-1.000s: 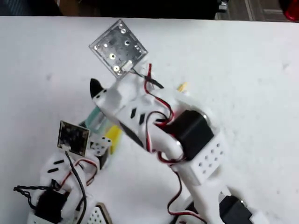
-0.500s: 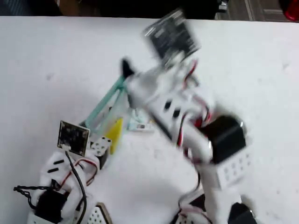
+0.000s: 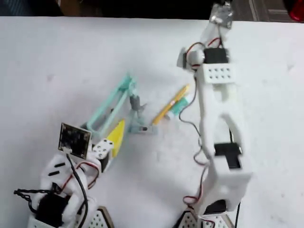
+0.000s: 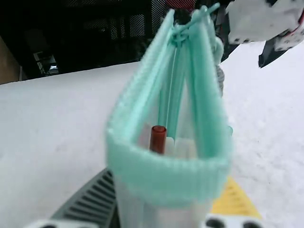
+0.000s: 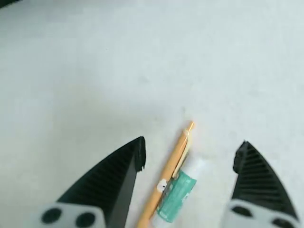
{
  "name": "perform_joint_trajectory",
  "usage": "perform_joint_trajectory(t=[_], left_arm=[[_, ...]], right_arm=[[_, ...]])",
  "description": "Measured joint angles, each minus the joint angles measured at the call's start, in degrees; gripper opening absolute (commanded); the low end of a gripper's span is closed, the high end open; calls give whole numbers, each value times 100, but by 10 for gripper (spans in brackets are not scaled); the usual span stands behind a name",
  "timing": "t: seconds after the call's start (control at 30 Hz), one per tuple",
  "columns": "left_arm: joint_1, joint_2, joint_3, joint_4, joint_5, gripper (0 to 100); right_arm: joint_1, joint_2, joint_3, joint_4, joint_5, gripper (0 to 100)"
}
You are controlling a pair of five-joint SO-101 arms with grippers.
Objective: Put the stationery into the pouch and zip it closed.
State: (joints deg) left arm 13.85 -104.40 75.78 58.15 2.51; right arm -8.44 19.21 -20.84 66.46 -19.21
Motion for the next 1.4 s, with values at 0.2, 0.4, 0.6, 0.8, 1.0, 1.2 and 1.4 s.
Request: perform_joint_trajectory(t=[0.2, 0.4, 0.6, 0.8, 1.0, 1.2, 1.4], left_arm=[[0, -53, 193, -176, 0, 188], [0, -53, 193, -211, 0, 188], [0, -53, 193, -211, 0, 188], [0, -53, 193, -211, 0, 188], [0, -53, 193, -211, 0, 188], [0, -53, 193, -211, 0, 188], [0, -53, 193, -211, 0, 188]], right_arm=[[0, 1152, 0, -897, -9, 223], [0, 1697, 0, -1213, -9, 203], [0, 1952, 0, -1354, -9, 204], [0, 1978, 0, -1020, -9, 204], [-308, 2127, -9, -958, 9, 200], [-343, 2145, -18, -853, 9, 66], [-290, 2154, -18, -826, 9, 16]])
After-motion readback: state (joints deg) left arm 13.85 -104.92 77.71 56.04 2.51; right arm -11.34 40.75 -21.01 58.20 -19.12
